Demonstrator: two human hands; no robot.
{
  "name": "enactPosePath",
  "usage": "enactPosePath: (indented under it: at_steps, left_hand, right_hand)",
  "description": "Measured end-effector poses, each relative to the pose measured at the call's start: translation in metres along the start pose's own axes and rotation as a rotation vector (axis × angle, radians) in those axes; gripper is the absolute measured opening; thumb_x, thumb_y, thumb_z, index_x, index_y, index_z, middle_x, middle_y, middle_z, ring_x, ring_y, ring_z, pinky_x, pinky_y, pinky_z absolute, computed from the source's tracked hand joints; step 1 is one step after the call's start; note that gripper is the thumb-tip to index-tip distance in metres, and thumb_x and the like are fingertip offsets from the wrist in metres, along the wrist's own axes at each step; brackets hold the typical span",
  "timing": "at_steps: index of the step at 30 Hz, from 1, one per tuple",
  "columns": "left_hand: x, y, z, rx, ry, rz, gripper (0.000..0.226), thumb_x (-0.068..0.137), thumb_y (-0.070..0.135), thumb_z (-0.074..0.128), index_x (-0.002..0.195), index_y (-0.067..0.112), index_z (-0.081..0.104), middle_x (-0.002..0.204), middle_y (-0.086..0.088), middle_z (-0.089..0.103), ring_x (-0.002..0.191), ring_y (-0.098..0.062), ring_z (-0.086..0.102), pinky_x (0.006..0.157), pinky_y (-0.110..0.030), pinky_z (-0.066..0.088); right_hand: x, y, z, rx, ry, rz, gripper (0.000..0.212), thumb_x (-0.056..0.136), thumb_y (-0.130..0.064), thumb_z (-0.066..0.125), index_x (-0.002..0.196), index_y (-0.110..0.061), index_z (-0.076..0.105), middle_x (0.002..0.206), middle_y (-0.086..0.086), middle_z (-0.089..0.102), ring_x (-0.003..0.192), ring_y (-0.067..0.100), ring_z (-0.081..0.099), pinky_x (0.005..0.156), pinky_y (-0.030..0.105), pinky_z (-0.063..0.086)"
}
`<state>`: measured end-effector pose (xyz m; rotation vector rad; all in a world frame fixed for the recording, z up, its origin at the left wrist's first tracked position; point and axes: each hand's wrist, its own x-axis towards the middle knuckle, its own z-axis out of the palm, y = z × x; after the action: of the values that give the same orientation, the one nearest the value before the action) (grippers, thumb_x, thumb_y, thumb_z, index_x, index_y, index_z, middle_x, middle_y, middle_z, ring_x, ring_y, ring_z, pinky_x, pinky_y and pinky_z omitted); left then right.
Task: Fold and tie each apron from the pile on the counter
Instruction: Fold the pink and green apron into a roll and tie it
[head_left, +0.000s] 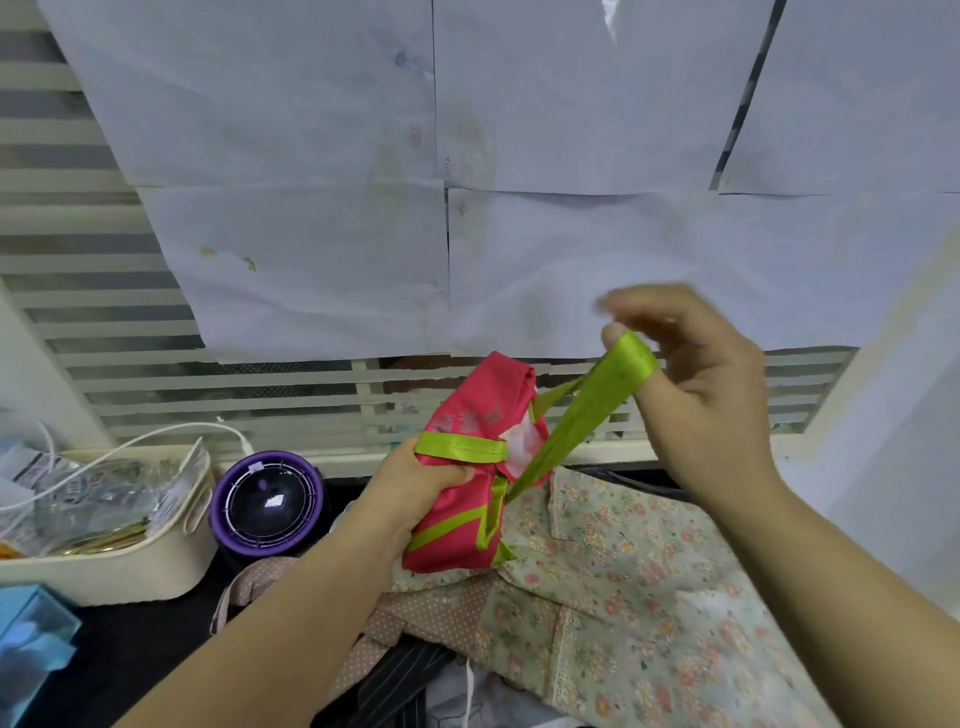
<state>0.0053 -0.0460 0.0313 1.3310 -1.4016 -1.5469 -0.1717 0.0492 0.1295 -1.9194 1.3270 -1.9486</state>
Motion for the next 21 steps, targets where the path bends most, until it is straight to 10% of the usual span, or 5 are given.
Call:
enactPosePath:
  at_steps: [3, 7, 14, 21]
  left_hand:
    - [0.0, 0.001, -0.005, -0.052, 0.03, -0.017, 0.027, 0.08, -0.008, 0.067, 0.088, 0.017, 0.063, 0.085, -0.01, 0.07, 0.074, -0.024, 0.065, 0.073, -0.033, 0.054]
    - [0.005, 0.0, -0.013, -0.108, 0.103, -0.033, 0.03, 0.079, -0.004, 0.069, 0.099, 0.017, 0.063, 0.09, -0.012, 0.07, 0.079, -0.028, 0.066, 0.077, -0.038, 0.055]
    - [-0.013, 0.014, 0.0, 0.119, 0.081, 0.315, 0.041, 0.082, 0.007, 0.071, 0.1, 0.038, 0.052, 0.096, 0.01, 0.064, 0.086, -0.007, 0.061, 0.069, -0.021, 0.046]
    - [-0.026, 0.032, -0.005, 0.659, 0.161, 0.7, 0.039, 0.087, 0.018, 0.064, 0.122, 0.033, 0.055, 0.097, 0.016, 0.063, 0.088, -0.011, 0.059, 0.073, -0.03, 0.048]
  right_hand:
    - [0.004, -0.014, -0.011, -0.103, -0.551, 0.136, 0.008, 0.082, -0.026, 0.063, 0.076, -0.03, 0.066, 0.062, -0.003, 0.062, 0.054, 0.005, 0.054, 0.054, 0.016, 0.042]
    - [0.009, -0.013, -0.019, -0.641, -1.012, 0.172, 0.054, 0.084, -0.053, 0.059, 0.057, -0.007, 0.05, 0.049, 0.0, 0.034, 0.044, 0.012, 0.032, 0.044, 0.021, 0.022]
    - [-0.002, 0.011, -0.007, -0.298, -0.938, 0.884, 0.068, 0.069, -0.08, 0.041, 0.056, -0.013, 0.041, 0.042, -0.011, 0.027, 0.039, 0.008, 0.03, 0.082, 0.046, 0.055]
    - [0.003, 0.022, -0.007, -0.124, -0.734, 0.96, 0.045, 0.077, -0.064, 0.056, 0.056, -0.024, 0.05, 0.057, -0.006, 0.021, 0.047, 0.01, 0.024, 0.08, 0.049, 0.055]
